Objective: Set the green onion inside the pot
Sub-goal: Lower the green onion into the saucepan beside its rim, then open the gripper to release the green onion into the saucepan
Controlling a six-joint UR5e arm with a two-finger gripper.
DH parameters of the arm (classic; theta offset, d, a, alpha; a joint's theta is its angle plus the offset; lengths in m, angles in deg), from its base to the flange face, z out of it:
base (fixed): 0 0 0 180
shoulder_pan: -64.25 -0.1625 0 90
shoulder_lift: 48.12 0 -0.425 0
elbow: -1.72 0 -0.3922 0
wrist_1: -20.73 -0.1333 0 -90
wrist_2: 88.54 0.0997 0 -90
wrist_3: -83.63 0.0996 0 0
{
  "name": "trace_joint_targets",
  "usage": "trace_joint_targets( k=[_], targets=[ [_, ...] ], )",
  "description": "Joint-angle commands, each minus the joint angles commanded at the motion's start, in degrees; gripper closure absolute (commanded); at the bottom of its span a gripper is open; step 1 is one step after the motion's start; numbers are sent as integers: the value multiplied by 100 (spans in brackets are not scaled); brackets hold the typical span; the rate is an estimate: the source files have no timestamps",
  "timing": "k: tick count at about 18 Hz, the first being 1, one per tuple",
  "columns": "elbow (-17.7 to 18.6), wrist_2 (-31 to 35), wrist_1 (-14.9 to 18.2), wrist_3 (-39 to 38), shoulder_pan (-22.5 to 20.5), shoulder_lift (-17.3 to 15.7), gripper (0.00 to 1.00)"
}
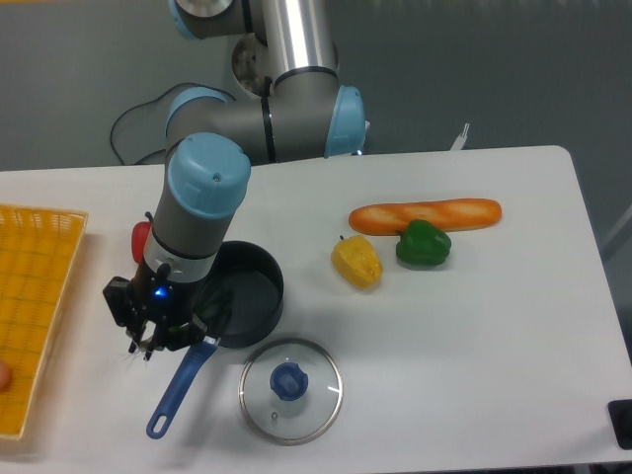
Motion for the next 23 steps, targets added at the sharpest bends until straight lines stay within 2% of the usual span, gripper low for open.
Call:
trace_joint_targets(
  k=[3,4,5,8,9,11,17,20,23],
  targets=[
    [44,17,0,27,0,26,72],
    [88,18,-9,79,0,18,68],
    [131,18,-9,227,0,26,59],
    [272,44,0,545,9,18,47],
    [273,44,0,554,9,26,38],
    [273,44,-9,563,-9,79,0],
    [273,96,-9,589,-61,97,0],
    [229,710,-9,922,-53,193,0],
    [273,861,9,1186,-79,185,0]
  ],
)
